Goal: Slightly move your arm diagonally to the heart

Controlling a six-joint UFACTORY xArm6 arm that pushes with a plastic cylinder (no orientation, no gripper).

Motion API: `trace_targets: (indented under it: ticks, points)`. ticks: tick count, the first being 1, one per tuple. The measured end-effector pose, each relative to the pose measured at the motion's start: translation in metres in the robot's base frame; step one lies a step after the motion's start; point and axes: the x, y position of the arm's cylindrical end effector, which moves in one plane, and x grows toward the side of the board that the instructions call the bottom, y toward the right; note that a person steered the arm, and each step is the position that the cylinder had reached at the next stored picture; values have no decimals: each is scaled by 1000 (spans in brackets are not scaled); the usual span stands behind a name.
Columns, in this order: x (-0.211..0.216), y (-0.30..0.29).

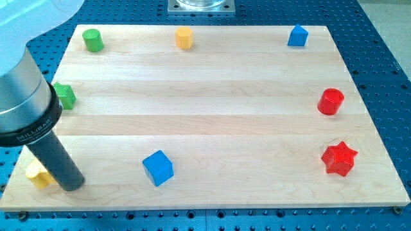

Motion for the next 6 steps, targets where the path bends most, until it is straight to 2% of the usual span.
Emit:
trace_targets:
  ticks: [3, 6]
  points:
    - [0, 3]
    - [-25, -5]
